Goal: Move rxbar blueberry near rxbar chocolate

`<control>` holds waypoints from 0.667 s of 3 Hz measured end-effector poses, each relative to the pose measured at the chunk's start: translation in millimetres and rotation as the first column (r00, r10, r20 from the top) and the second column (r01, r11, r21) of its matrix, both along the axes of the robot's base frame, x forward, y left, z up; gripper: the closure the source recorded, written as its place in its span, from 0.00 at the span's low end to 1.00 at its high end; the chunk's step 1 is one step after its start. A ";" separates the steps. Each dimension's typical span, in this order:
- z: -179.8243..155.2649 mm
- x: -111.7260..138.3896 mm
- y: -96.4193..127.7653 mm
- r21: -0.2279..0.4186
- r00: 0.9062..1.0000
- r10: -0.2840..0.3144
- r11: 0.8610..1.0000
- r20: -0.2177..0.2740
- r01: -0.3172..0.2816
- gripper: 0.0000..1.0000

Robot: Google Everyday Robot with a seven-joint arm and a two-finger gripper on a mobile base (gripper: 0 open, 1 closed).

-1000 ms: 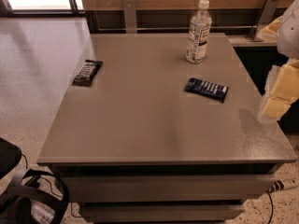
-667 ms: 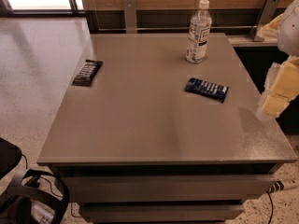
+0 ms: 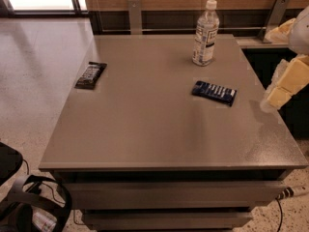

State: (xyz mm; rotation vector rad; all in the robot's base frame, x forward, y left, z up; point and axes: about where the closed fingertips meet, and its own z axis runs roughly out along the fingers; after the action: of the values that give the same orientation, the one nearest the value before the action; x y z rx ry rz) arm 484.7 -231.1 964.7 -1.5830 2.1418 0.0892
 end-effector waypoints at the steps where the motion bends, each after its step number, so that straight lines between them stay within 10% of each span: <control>1: -22.8 36.8 -9.2 0.145 1.000 0.010 0.989 0.009 -0.012 0.00; 2: -43.3 58.9 -13.6 0.225 1.000 0.016 0.974 -0.002 -0.015 0.00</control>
Offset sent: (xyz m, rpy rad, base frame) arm 0.0857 -0.0234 -0.0662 0.3296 0.0174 0.0160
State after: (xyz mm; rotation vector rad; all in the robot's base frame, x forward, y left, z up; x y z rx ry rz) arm 543.6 -244.7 921.5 -1.4684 2.0412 0.3288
